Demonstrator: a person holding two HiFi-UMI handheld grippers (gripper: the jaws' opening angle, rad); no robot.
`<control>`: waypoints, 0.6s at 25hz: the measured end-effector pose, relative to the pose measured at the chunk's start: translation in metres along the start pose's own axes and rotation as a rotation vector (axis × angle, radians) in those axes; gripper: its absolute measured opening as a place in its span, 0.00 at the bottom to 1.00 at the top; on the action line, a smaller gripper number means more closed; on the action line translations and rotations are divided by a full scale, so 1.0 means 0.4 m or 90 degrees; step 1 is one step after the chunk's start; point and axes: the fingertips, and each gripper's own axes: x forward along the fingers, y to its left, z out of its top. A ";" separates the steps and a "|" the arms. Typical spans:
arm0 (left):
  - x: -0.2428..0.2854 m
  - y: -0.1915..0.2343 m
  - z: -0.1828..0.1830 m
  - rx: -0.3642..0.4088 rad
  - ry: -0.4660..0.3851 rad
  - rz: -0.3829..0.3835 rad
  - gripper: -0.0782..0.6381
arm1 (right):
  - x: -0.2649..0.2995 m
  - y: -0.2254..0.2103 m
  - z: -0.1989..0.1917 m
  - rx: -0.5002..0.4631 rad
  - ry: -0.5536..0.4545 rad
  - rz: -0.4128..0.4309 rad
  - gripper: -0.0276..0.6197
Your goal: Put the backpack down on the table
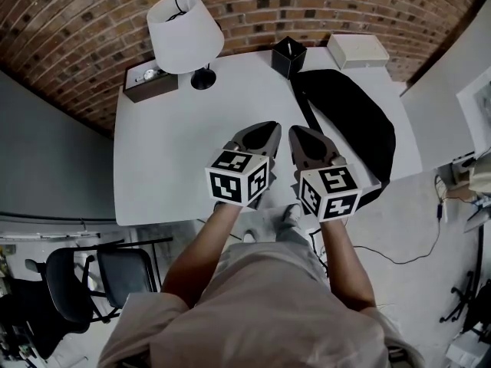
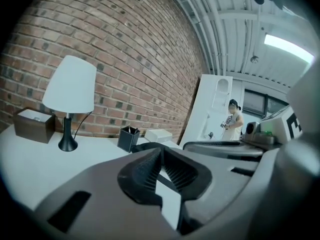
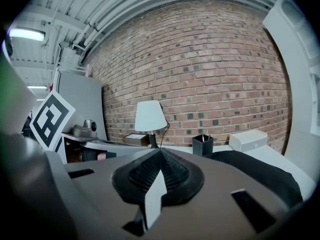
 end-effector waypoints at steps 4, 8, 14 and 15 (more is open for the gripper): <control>-0.017 -0.012 -0.006 0.015 -0.005 -0.010 0.12 | -0.013 0.021 -0.008 0.002 -0.003 0.002 0.05; -0.029 -0.015 -0.010 0.025 -0.007 -0.010 0.12 | -0.023 0.031 -0.011 0.000 -0.006 -0.008 0.05; -0.050 -0.019 -0.020 0.027 -0.008 -0.016 0.12 | -0.034 0.049 -0.010 -0.001 -0.011 -0.021 0.05; -0.054 -0.021 -0.022 0.029 -0.008 -0.018 0.12 | -0.036 0.053 -0.010 -0.002 -0.011 -0.024 0.05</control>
